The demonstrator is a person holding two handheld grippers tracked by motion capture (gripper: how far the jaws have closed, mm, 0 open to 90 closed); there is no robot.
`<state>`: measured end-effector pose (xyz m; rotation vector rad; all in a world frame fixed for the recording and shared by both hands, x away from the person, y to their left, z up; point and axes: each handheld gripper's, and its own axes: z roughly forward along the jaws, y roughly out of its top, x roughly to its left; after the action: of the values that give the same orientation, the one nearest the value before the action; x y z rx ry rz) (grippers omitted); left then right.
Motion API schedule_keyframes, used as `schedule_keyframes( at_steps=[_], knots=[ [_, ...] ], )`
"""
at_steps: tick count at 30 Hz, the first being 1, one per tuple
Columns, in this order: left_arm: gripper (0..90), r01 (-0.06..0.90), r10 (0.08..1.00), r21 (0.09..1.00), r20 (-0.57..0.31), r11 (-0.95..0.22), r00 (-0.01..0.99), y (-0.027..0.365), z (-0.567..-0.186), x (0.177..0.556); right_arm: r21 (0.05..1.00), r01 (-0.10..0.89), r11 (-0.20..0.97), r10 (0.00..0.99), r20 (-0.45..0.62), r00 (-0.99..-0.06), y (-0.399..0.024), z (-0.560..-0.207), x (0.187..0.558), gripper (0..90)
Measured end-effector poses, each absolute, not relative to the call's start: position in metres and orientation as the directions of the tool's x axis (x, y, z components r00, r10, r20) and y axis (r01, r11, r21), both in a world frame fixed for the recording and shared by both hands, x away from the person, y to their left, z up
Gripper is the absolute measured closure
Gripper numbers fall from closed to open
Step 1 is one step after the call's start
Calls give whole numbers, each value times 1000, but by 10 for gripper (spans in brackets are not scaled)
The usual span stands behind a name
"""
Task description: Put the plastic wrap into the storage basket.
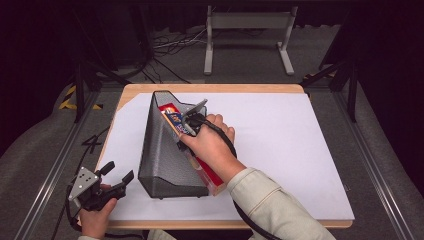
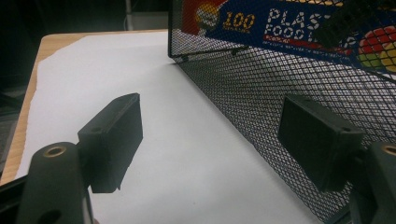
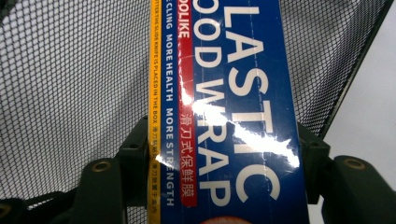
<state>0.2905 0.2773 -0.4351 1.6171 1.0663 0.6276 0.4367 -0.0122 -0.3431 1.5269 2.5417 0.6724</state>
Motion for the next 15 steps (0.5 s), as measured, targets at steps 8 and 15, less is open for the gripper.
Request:
schedule_keyframes(
  at_steps=[8, 15],
  knots=[
    [229, 326, 879, 944, -116, -47, 462, 277, -435, 290, 386, 820, 422, 862, 108, -494, -8, -351, 439, 394],
    [229, 328, 881, 943, -115, -48, 459, 278, -435, 289, 379, 813, 442, 865, 62, -498, -5, -353, 440, 394]
  ],
)
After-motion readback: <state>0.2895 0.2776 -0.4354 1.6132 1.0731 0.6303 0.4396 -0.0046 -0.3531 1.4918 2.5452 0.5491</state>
